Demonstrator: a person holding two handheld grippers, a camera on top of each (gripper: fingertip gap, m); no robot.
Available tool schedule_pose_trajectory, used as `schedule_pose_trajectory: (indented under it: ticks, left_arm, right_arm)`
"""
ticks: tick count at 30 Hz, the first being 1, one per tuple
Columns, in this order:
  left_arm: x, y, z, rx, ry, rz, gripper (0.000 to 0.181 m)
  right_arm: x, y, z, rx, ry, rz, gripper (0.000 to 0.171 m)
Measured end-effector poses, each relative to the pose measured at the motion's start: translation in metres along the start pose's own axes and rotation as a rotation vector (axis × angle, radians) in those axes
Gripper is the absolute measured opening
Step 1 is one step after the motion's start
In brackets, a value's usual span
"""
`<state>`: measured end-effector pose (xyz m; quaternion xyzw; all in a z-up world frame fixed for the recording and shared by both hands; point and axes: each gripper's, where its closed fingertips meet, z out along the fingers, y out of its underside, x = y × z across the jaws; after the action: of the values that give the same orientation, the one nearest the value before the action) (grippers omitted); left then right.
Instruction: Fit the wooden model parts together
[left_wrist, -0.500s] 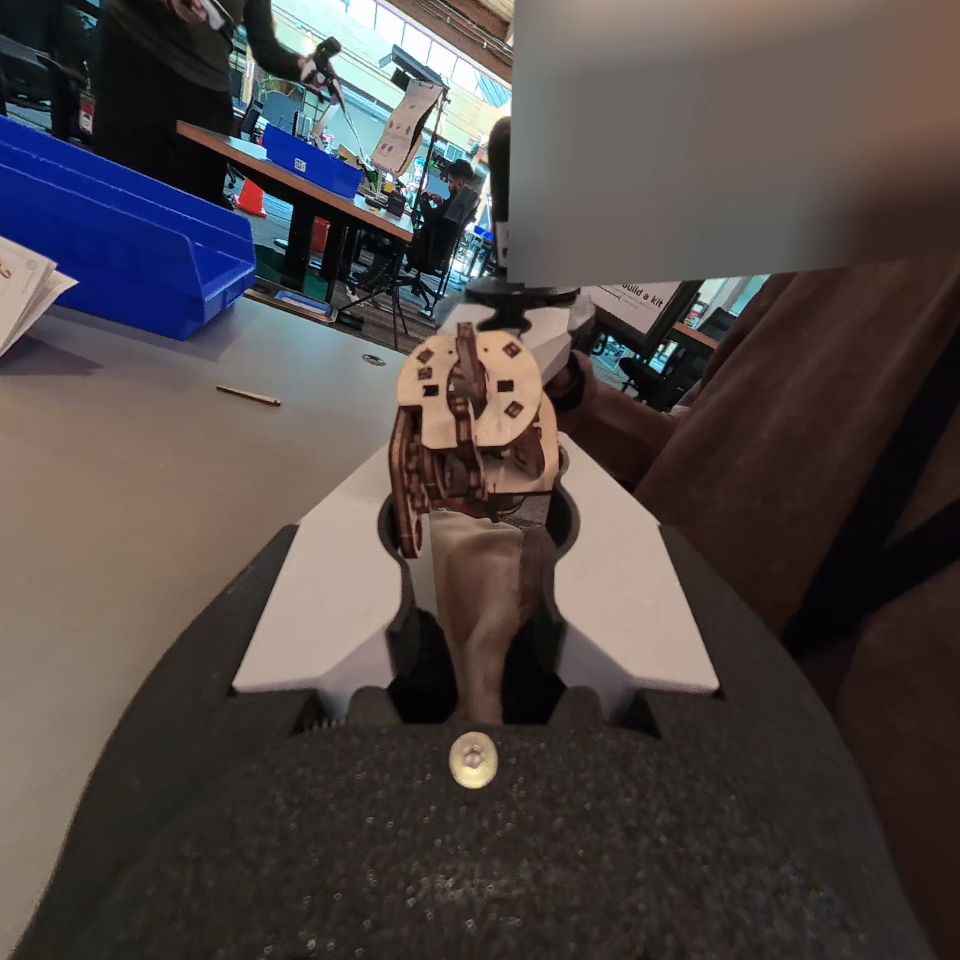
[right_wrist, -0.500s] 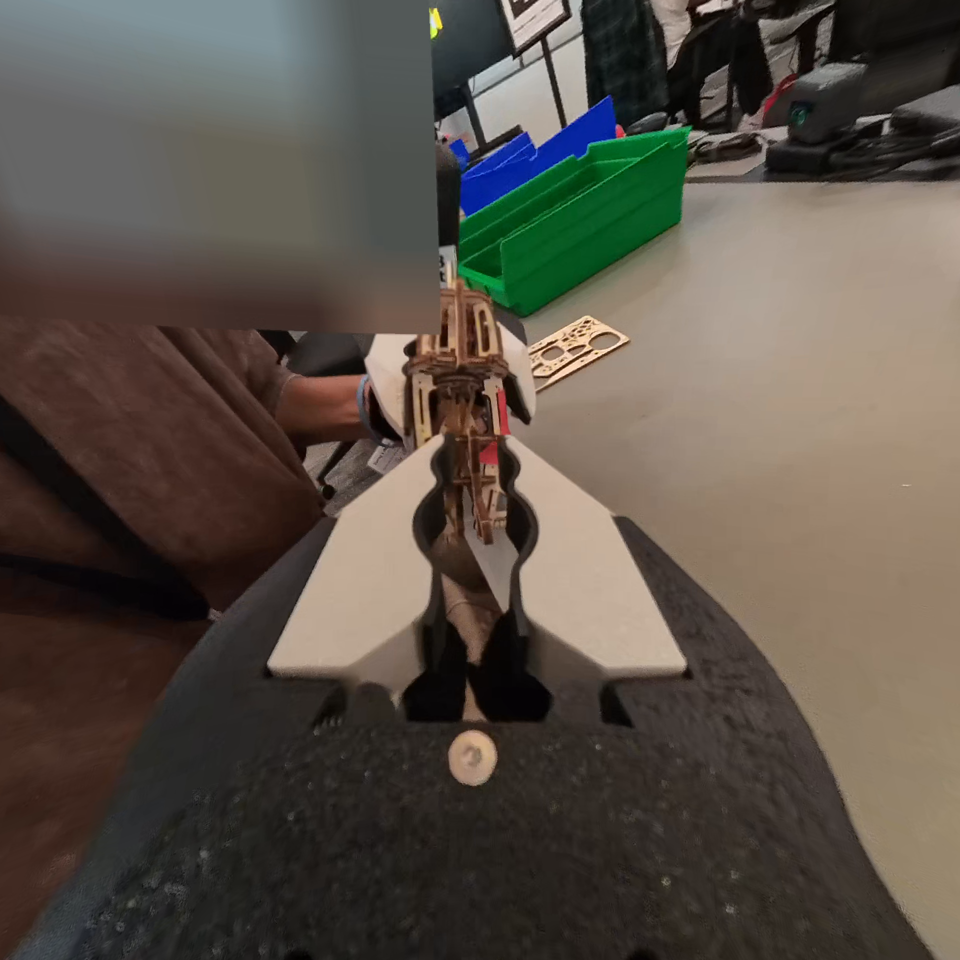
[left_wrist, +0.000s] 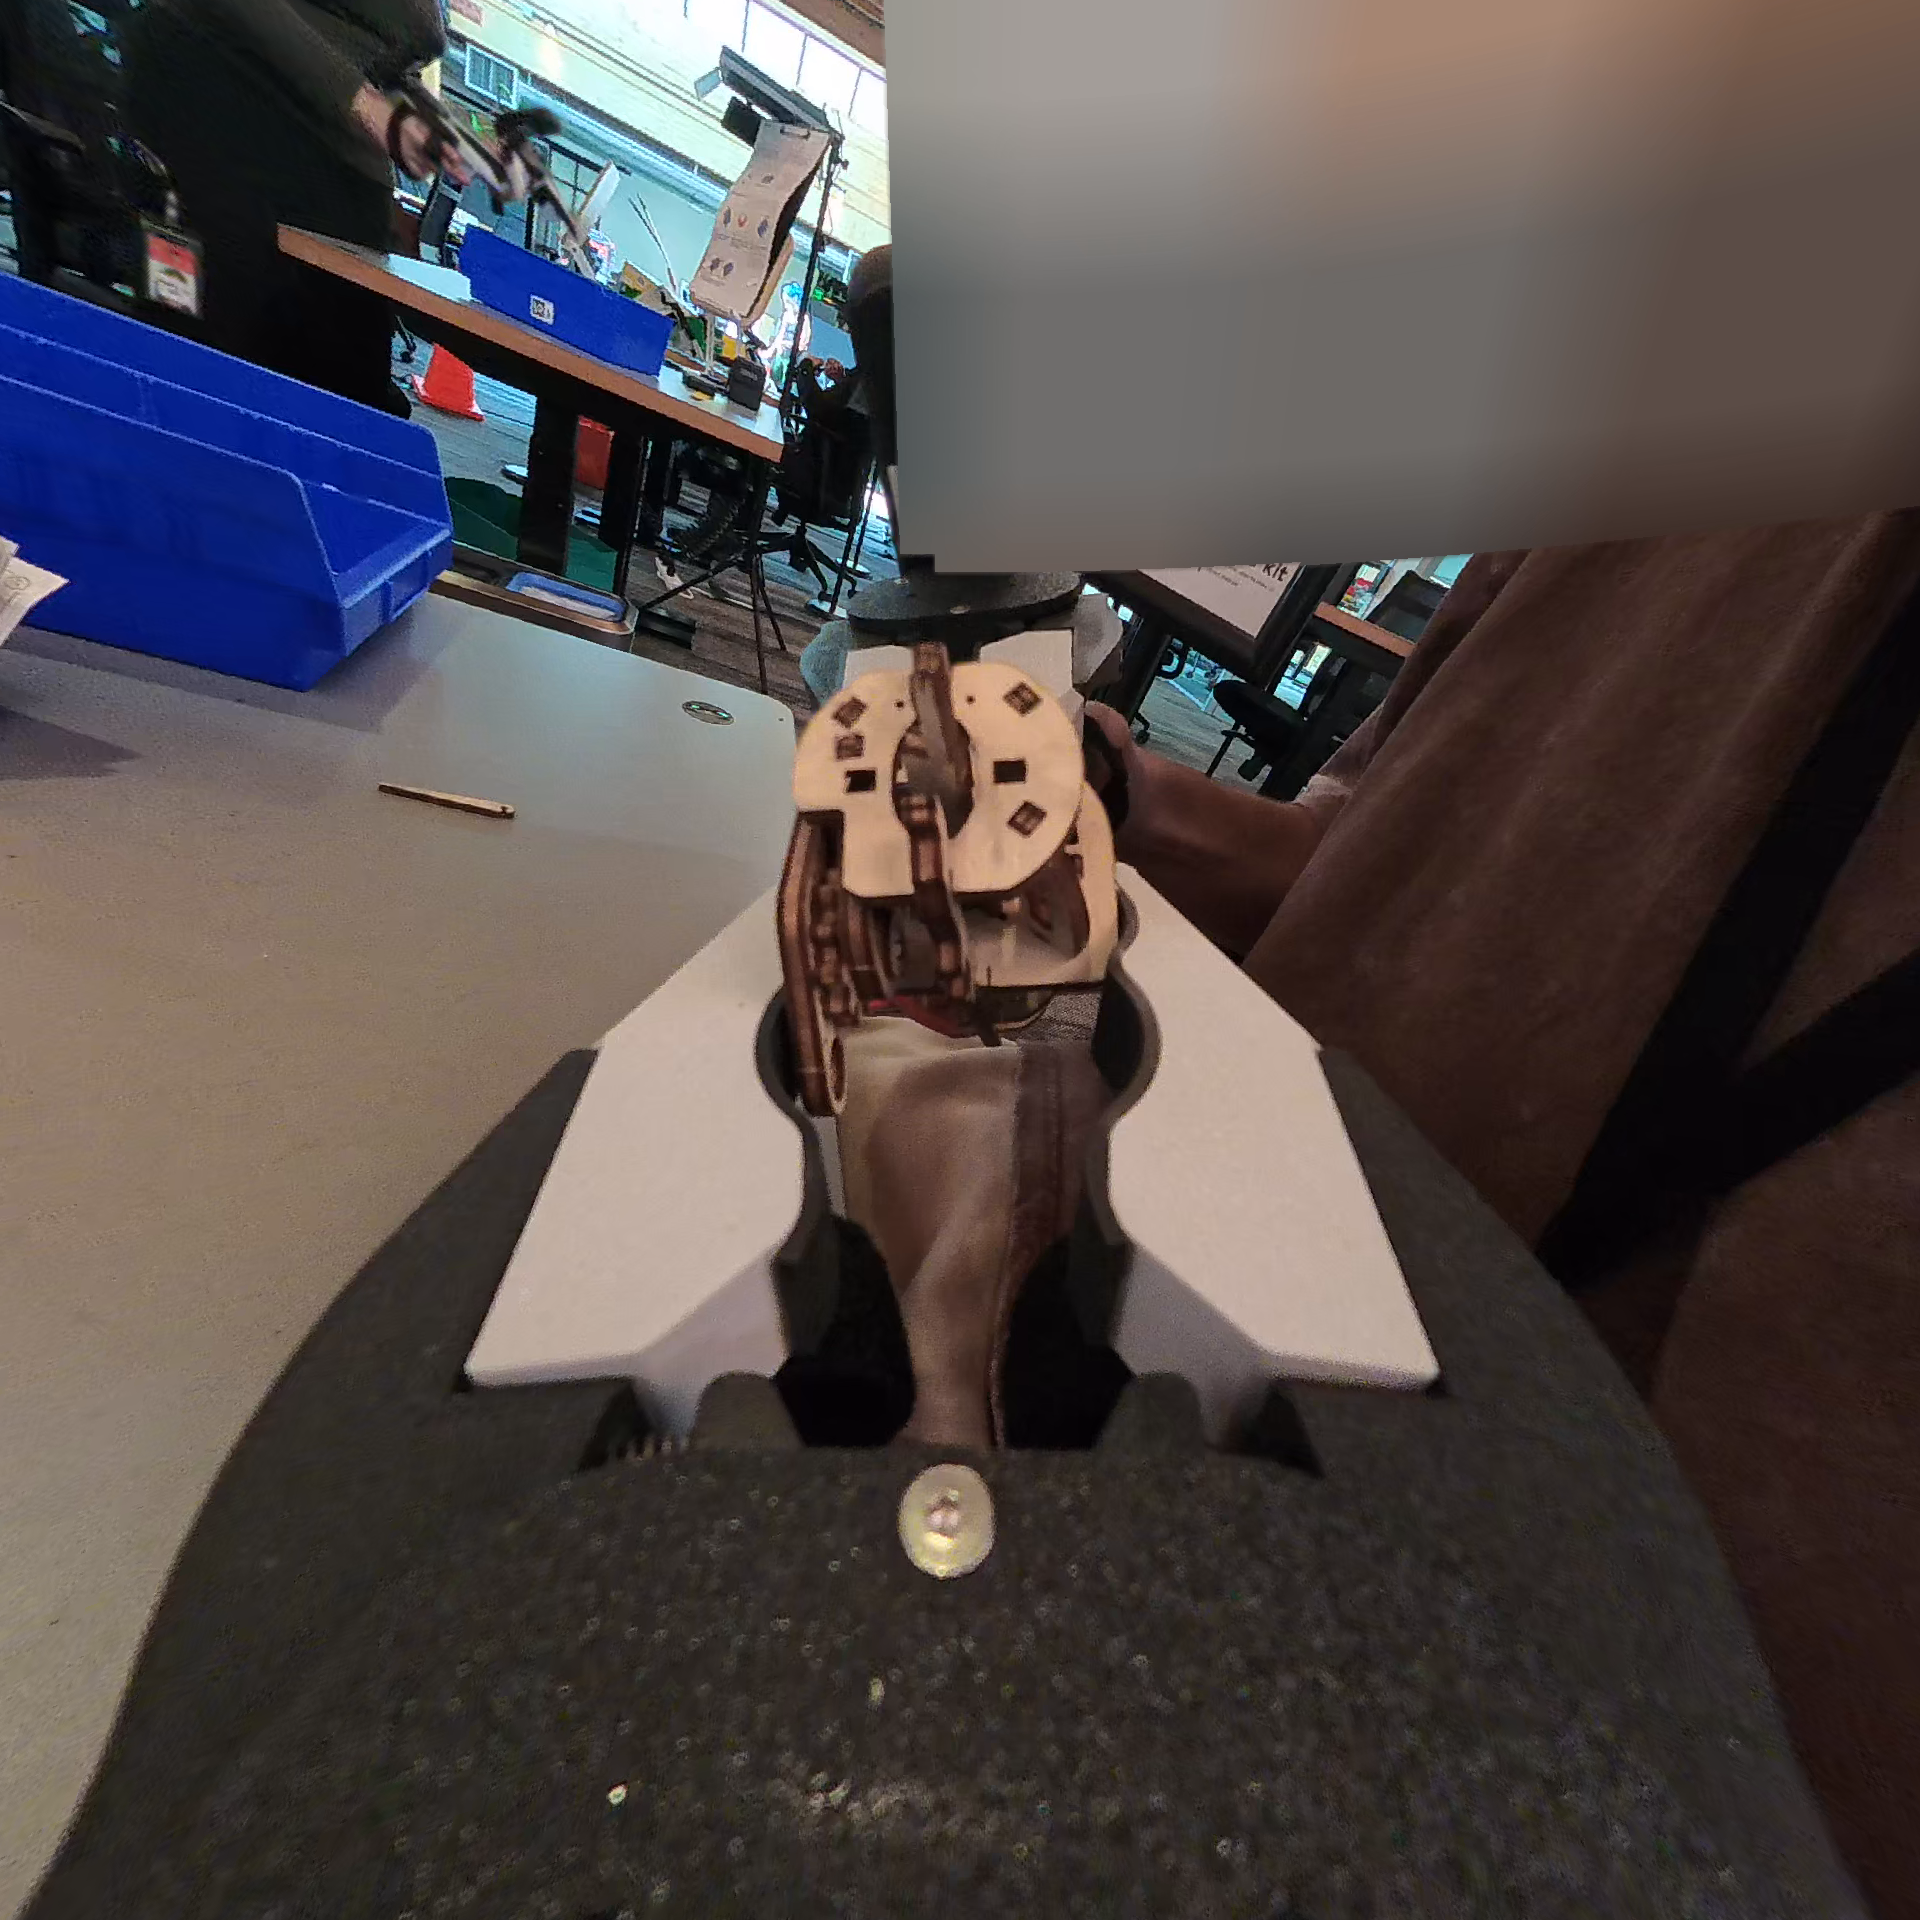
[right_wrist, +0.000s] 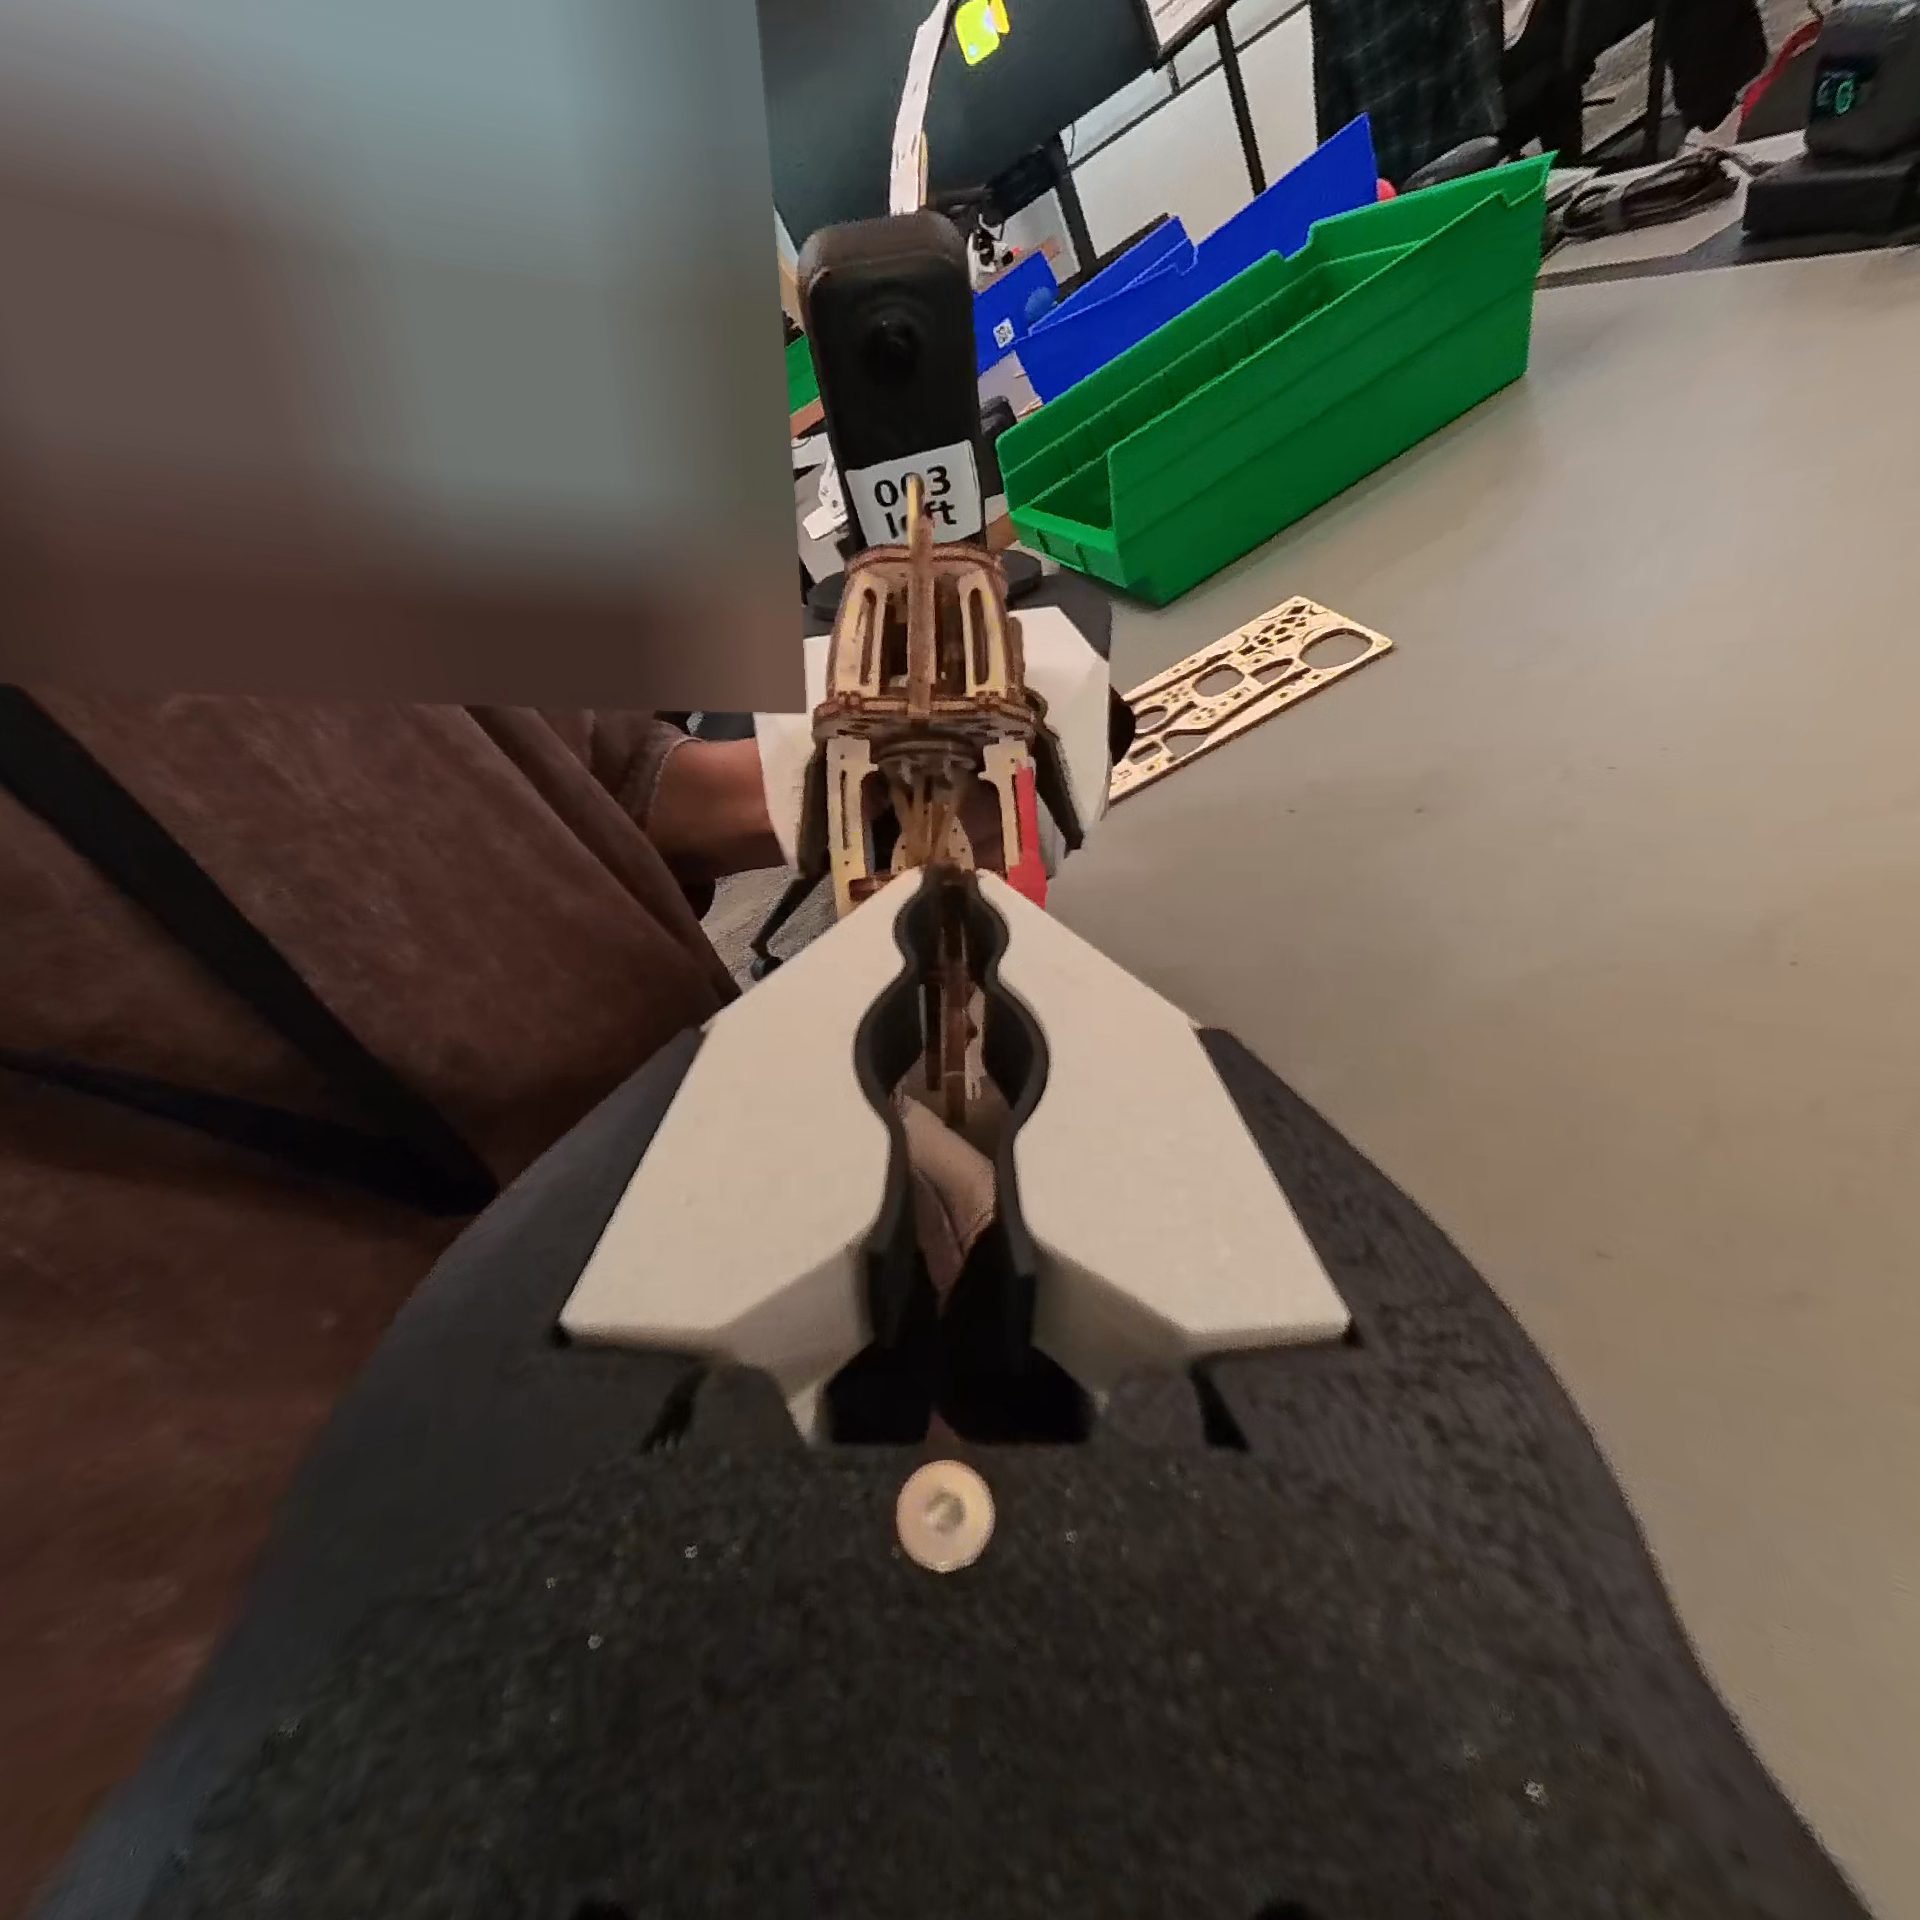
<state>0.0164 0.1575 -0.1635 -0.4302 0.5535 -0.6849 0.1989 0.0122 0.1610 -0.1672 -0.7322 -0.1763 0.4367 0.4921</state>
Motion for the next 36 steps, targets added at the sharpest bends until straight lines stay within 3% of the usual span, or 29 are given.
schedule_pose_trajectory:
  ticks: [9,17,25,32,36]
  left_arm:
    - [-0.003,0.0,0.0,0.012,-0.008,-0.015,0.049]
    - [-0.006,-0.019,0.001,0.173,0.033,-0.148,0.049]
    - [0.002,-0.092,-0.016,0.498,0.134,-0.144,0.048]
    - [0.0,-0.16,-0.034,0.637,0.271,-0.119,0.049]
    - [0.002,-0.185,-0.045,0.711,0.334,-0.106,0.049]
  right_arm:
    - [0.001,0.0,0.0,-0.007,-0.005,-0.002,0.003]
    - [0.001,-0.021,-0.001,-0.021,0.042,0.024,0.002]
    - [-0.014,-0.093,0.006,-0.034,0.1,0.114,0.002]
    - [-0.019,-0.163,0.016,-0.051,0.237,0.02,0.003]
    - [-0.027,-0.189,0.02,-0.081,0.284,-0.064,0.018]
